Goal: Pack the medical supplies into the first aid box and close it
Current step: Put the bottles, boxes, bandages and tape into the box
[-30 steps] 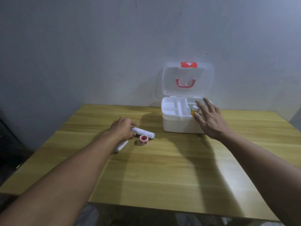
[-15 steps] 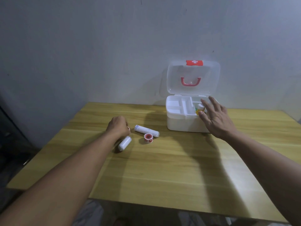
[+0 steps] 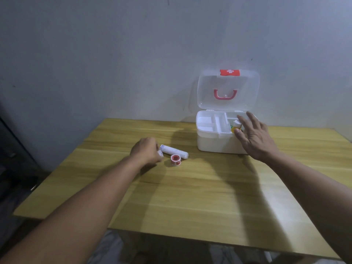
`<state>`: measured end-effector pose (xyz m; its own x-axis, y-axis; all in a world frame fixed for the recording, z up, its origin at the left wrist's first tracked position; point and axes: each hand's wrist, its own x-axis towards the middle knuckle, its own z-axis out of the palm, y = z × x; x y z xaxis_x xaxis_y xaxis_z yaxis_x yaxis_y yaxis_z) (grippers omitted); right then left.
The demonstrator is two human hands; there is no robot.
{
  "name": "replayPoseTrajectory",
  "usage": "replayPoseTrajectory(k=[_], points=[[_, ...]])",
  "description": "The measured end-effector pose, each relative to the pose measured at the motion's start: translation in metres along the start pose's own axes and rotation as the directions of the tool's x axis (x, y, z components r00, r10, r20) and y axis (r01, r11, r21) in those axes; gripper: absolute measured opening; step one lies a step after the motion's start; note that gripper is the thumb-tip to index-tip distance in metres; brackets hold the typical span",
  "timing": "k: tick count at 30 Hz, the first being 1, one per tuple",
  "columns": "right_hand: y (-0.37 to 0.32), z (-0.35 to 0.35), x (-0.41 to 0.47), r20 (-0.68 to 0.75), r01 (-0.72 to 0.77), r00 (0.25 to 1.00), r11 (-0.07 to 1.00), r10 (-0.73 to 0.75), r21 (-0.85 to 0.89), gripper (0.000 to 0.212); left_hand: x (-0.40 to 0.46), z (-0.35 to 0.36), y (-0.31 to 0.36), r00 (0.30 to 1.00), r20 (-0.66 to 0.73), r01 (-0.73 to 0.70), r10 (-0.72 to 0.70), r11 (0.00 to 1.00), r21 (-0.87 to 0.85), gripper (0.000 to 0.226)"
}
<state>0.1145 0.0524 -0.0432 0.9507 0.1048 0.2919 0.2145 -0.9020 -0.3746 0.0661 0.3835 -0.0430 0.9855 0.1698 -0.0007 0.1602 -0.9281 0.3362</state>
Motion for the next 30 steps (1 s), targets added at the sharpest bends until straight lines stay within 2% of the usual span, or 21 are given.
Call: replayPoseTrajectory(k=[3, 6, 9, 13, 16, 19, 23, 27, 30], points=[[0.001, 0.000, 0.001, 0.001, 0.001, 1.000, 1.000, -0.001, -0.007, 0.058, 0.014, 0.005, 0.009, 0.990, -0.048, -0.129, 0.133, 0.988, 0.090, 0.022], [0.001, 0.001, 0.001, -0.004, 0.008, 1.000, 1.000, -0.008, -0.004, 0.058, 0.025, 0.009, 0.014, 0.973, -0.030, -0.218, 0.228, 0.957, 0.189, 0.031], [0.002, 0.001, 0.001, -0.010, 0.008, 1.000, 1.000, -0.008, 0.004, 0.058, 0.032, 0.015, 0.016, 0.953, 0.044, -0.301, 0.300, 0.921, 0.247, 0.018], [0.002, 0.002, 0.001, -0.012, 0.009, 1.000, 1.000, -0.009, 0.004, 0.057, 0.038, 0.020, 0.018, 0.943, 0.058, -0.331, 0.326, 0.914, 0.233, 0.015], [0.001, 0.003, 0.000, -0.014, 0.013, 1.000, 1.000, -0.013, 0.007, 0.056, 0.041, 0.024, 0.016, 0.939, -0.001, -0.340, 0.344, 0.927, 0.162, 0.029], [0.001, 0.002, 0.000, -0.021, 0.016, 1.000, 1.000, -0.016, 0.004, 0.056, 0.039, 0.026, 0.019, 0.961, -0.091, -0.261, 0.261, 0.965, 0.015, 0.052], [0.000, 0.002, -0.001, -0.026, 0.017, 1.000, 1.000, -0.017, 0.003, 0.057, 0.035, 0.019, 0.031, 0.985, -0.171, -0.048, 0.022, 0.988, -0.149, 0.041], [0.000, 0.002, -0.001, -0.022, 0.014, 1.000, 1.000, -0.014, 0.006, 0.057, 0.035, 0.017, 0.045, 0.979, -0.181, 0.056, -0.089, 0.982, -0.180, 0.030], [0.001, 0.002, -0.001, -0.027, 0.014, 1.000, 1.000, -0.014, 0.008, 0.057, 0.035, 0.020, 0.055, 0.968, -0.147, 0.169, -0.201, 0.965, -0.202, 0.041]])
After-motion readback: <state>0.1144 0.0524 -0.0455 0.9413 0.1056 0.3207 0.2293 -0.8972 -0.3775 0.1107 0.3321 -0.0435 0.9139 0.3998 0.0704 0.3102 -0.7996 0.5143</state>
